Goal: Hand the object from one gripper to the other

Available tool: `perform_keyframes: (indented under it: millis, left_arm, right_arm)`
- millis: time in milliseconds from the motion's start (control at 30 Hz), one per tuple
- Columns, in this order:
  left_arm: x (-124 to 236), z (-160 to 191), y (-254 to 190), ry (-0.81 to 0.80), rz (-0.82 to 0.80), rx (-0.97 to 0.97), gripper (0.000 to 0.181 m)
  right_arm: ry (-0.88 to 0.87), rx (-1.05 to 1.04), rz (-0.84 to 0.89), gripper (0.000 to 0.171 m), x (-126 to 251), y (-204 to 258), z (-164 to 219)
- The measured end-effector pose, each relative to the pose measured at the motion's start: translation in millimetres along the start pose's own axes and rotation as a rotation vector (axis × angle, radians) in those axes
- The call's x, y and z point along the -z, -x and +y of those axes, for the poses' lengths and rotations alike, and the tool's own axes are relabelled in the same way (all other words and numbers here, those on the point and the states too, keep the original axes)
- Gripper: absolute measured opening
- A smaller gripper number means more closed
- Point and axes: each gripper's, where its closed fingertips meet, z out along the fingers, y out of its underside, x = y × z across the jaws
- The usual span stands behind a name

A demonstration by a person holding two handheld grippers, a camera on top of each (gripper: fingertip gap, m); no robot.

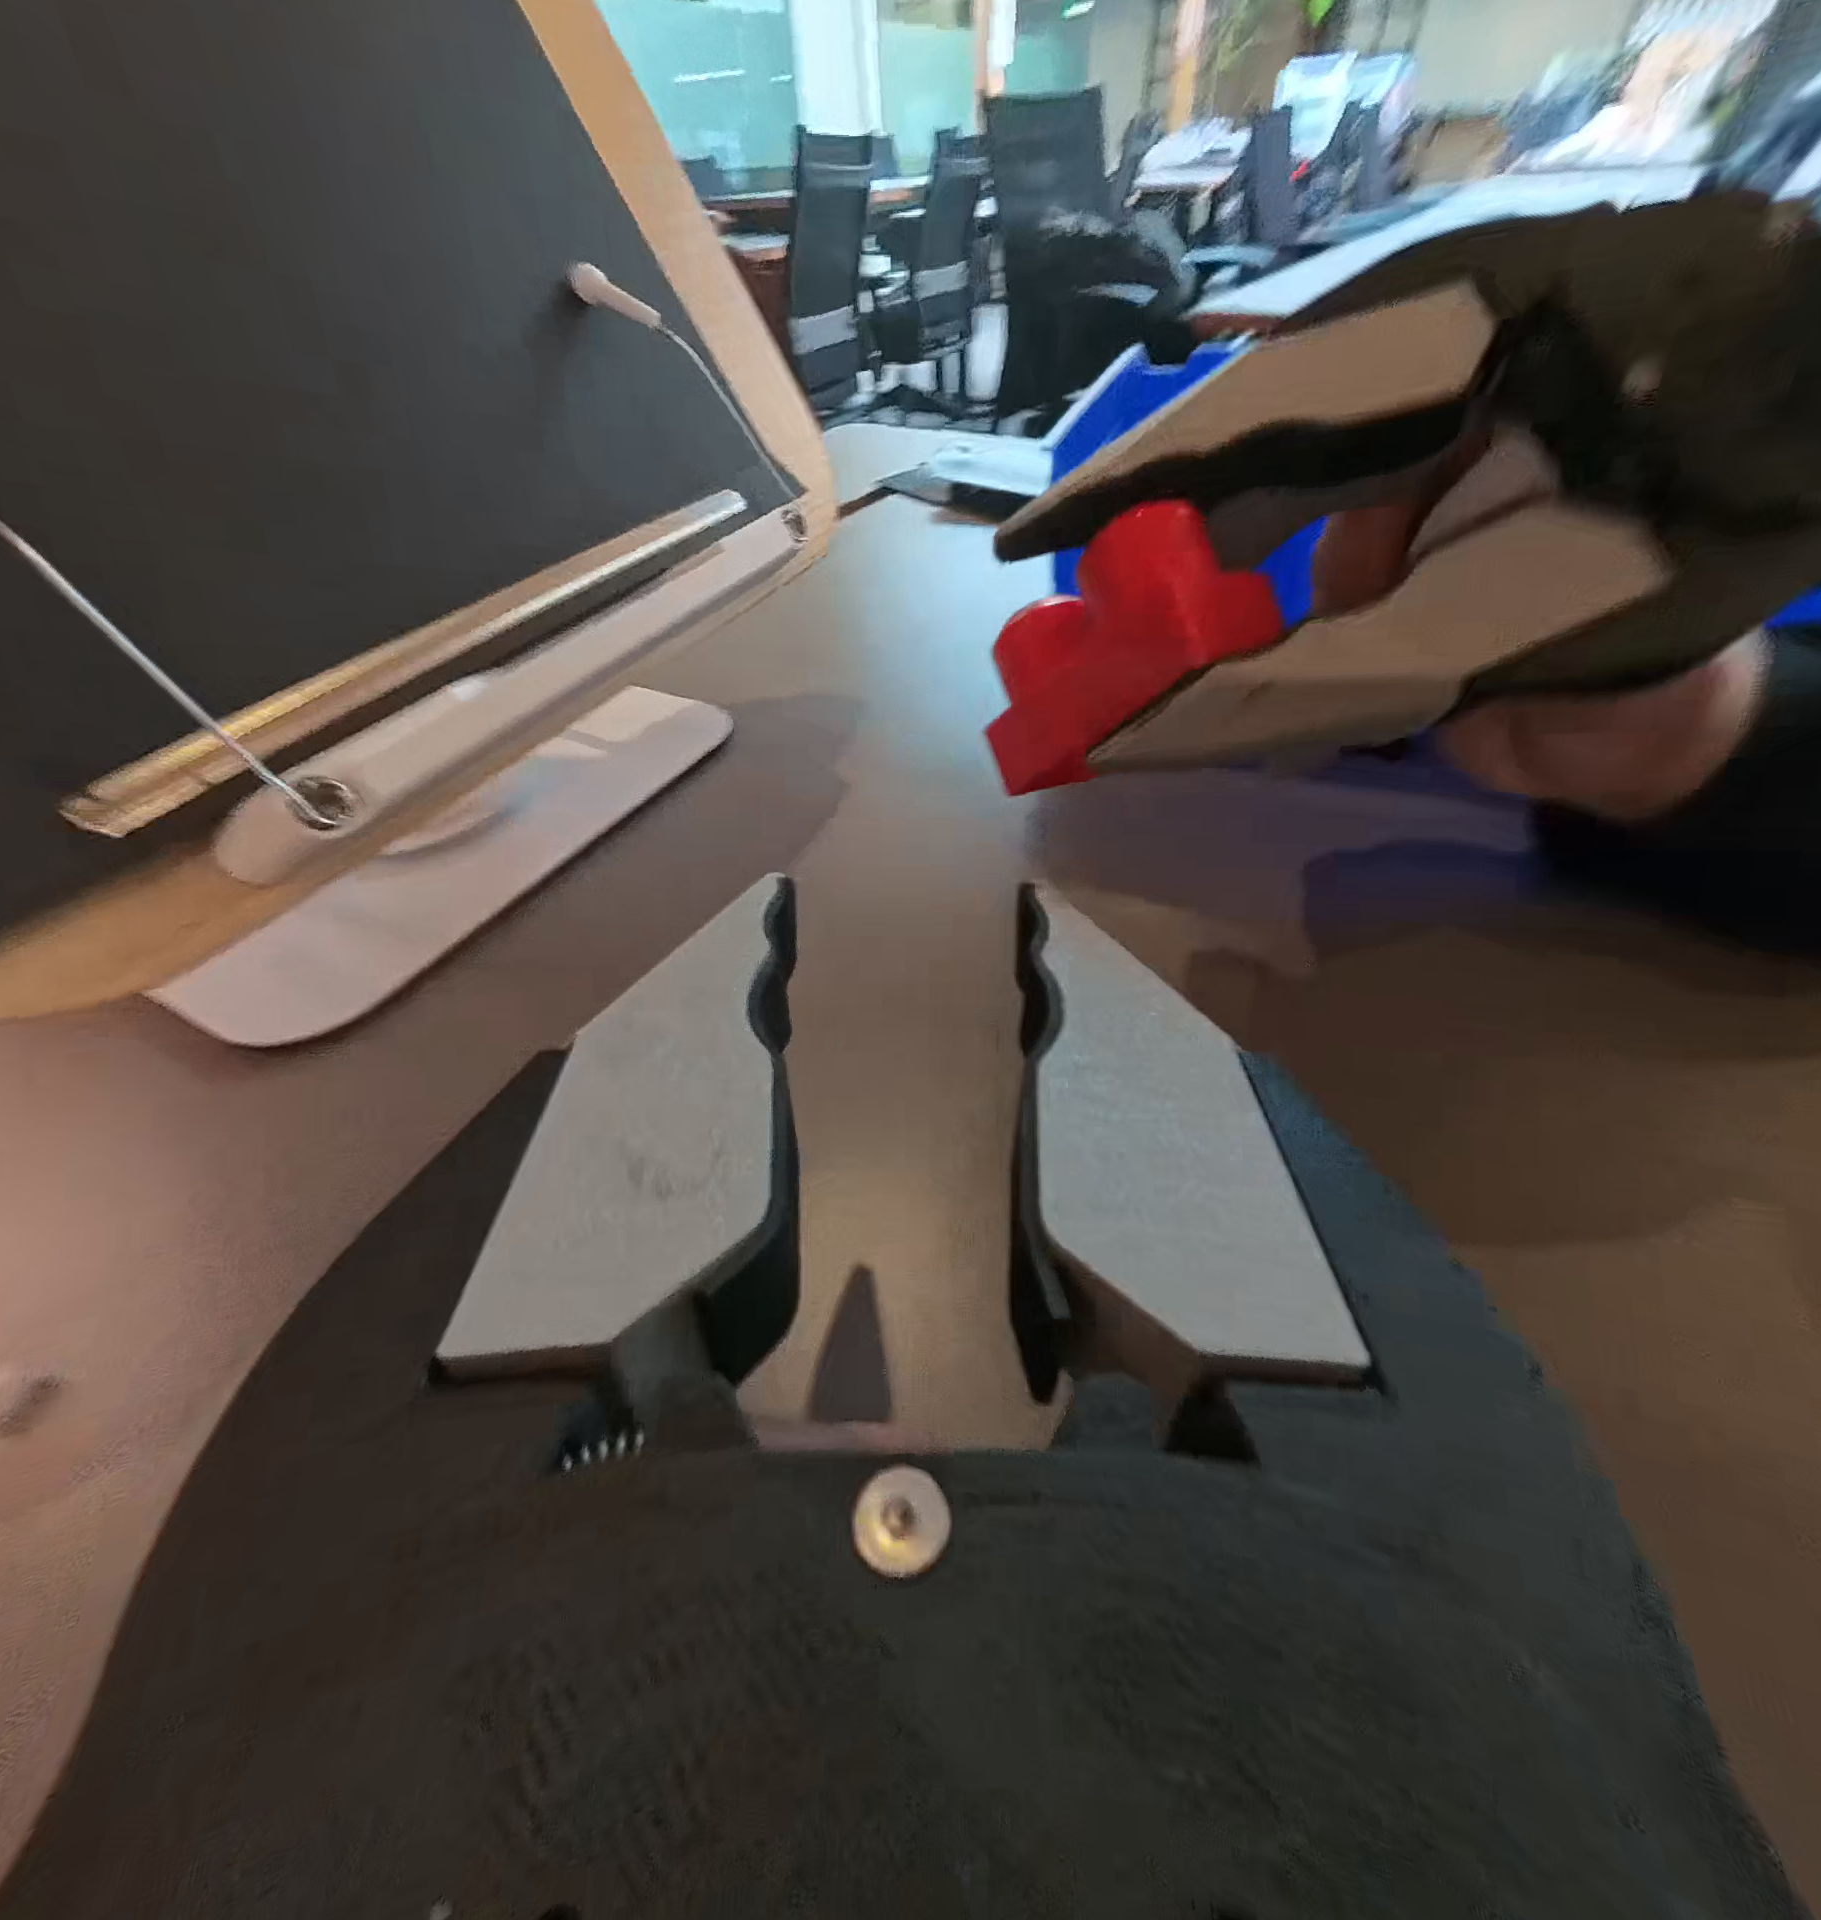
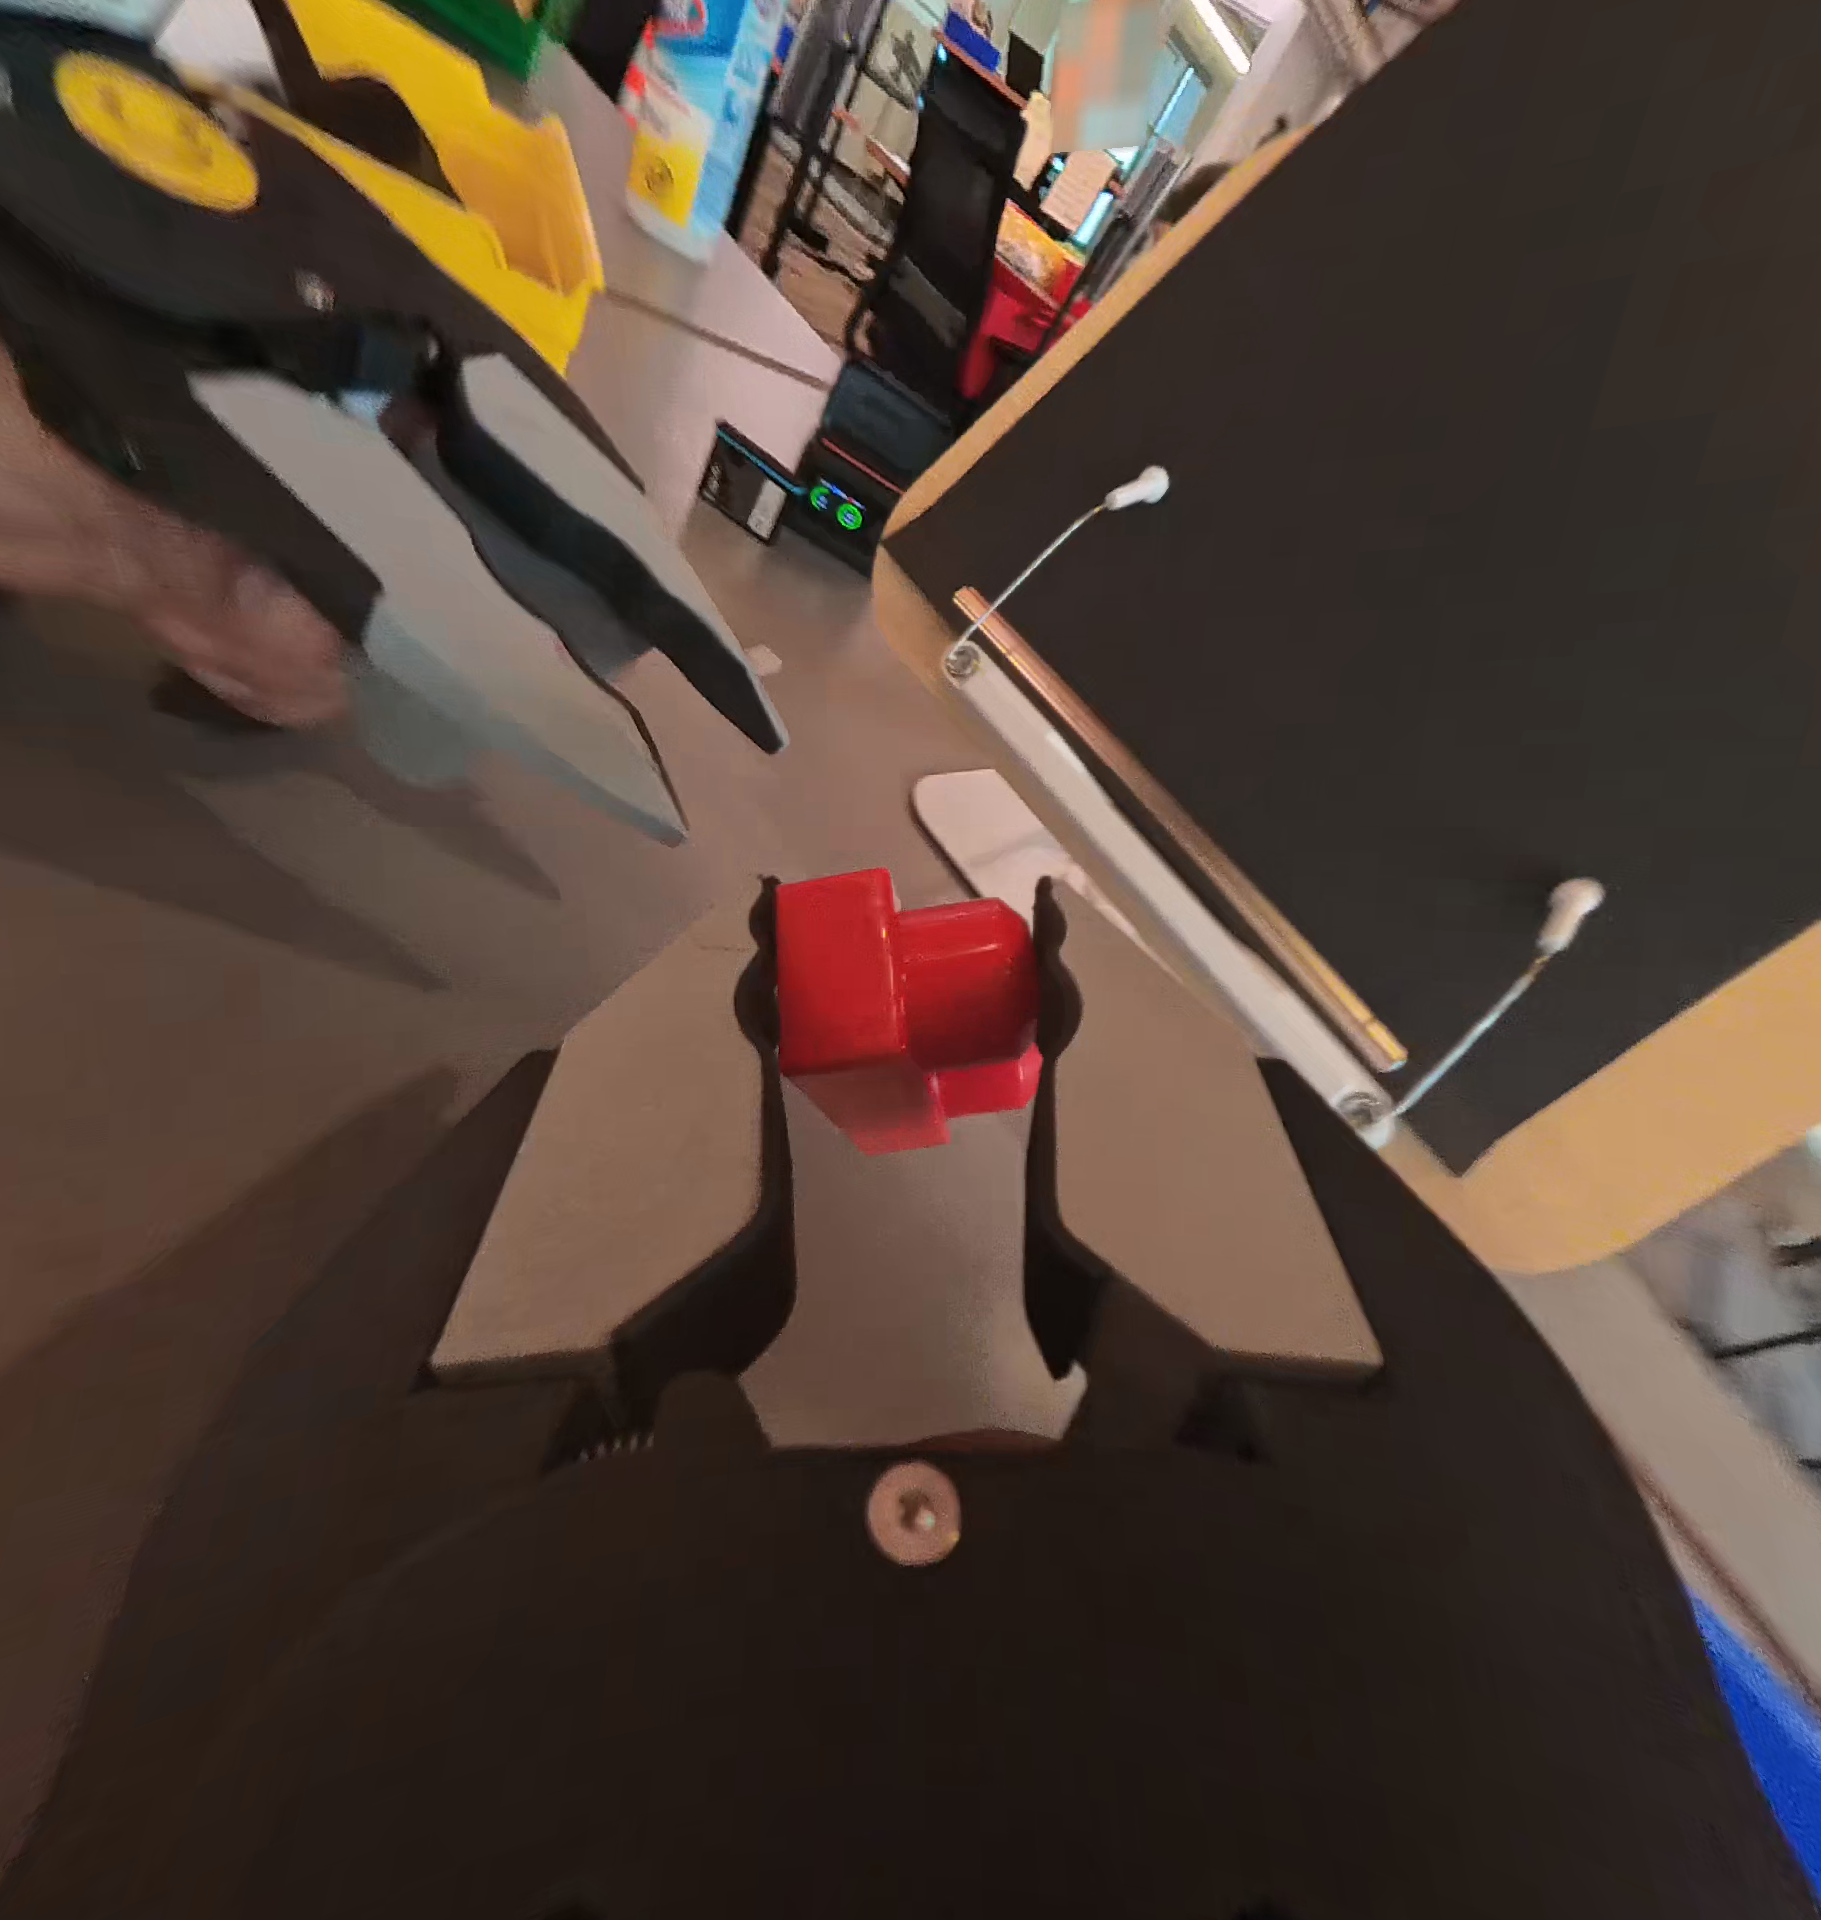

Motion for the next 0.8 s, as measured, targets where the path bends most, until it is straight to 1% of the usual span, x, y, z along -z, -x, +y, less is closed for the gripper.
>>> perform_keyframes:
  millis: [100,233,333,400,467,500,567,667,700,767,800]
  left_arm:
    - [0,-2,-14,0.0,0.14,0.156,0.063]
    - [0,-7,-36,-0.015,0.306,0.321,0.077]
    - [1,-6,-52,0.012,0.424,0.408,0.077]
    - [2,-2,-63,0.045,0.478,0.415,0.079]
    - [3,2,-75,0.074,0.54,0.412,0.087]
    - [6,3,-83,0.086,0.584,0.403,0.084]
    - [10,2,-92,0.092,0.645,0.413,0.085]
    - [16,-2,-98,0.081,0.713,0.444,0.081]
    - [16,-2,-97,0.083,0.707,0.448,0.08]
    - [15,0,-98,0.088,0.721,0.452,0.07]
    - [14,1,-98,0.099,0.725,0.452,0.068]
  right_arm:
    - [0.041,0.193,0.048,0.045,-2,7,0]
    - [0.067,0.466,0.058,0.045,-8,31,0]
    - [0.072,0.581,0.041,0.045,-12,49,1]
    - [0.04,0.596,0.012,0.046,-12,62,-4]
    - [-0.036,0.565,-0.057,0.045,-7,78,-14]
    - [-0.096,0.521,-0.103,0.044,-3,86,-22]
    - [-0.165,0.442,-0.167,0.045,5,93,-34]
    - [-0.191,0.398,-0.18,0.044,9,89,-38]
    - [-0.185,0.384,-0.197,0.044,10,89,-37]
    - [-0.162,0.374,-0.212,0.044,8,89,-32]
    - [-0.164,0.391,-0.211,0.045,8,89,-31]
